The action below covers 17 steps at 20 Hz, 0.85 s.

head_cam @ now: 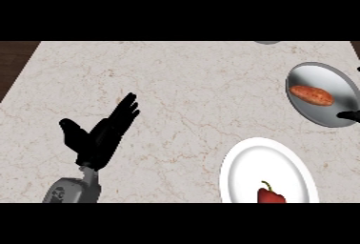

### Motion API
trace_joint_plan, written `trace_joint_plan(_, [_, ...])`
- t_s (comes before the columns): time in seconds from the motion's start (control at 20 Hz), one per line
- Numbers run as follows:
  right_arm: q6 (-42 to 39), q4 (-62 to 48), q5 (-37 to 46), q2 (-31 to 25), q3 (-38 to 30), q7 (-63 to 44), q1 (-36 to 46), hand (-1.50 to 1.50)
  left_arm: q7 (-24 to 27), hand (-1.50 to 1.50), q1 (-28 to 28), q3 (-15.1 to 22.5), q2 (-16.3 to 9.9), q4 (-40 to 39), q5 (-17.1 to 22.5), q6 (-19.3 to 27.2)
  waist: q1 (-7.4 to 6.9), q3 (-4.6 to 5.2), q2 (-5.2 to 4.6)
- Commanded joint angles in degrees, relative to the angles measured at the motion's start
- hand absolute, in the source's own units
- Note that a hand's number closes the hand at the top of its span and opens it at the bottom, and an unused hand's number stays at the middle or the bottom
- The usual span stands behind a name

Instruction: Pick the sweet potato from the plate and place it in the pan

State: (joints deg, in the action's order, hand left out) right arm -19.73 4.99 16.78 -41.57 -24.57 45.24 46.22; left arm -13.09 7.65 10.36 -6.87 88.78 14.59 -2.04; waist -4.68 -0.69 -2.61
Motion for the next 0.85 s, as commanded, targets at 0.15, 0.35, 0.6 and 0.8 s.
trace_joint_plan(0.15, [-12.97, 0.78, 0.77, -4.17, 1.15, 4.99, -4.70, -1.50, 0.79, 0.00, -2.18, 0.48, 0.07, 0.57, -0.12, -0.41, 0.35, -0.09, 0.38])
trace_joint_plan(0.35, [-16.15, 2.23, 0.39, -5.97, 1.13, 5.97, -6.06, -1.50, 1.34, 0.00, -1.20, 0.35, 1.43, -0.25, -0.82, 1.25, 1.24, -0.16, 0.39])
trace_joint_plan(0.6, [-18.72, 3.64, 0.26, -7.20, 1.64, 7.04, -8.67, -1.50, 1.24, 0.00, -1.56, -0.22, 0.53, 0.27, -0.44, 0.51, 1.70, -0.18, 0.64])
trace_joint_plan(0.8, [-20.57, 5.01, 0.02, -8.53, 2.09, 5.78, -7.82, -1.50, 2.28, 0.00, -2.70, -0.27, 0.21, -0.65, -0.79, 0.10, 1.29, -0.10, 0.65])
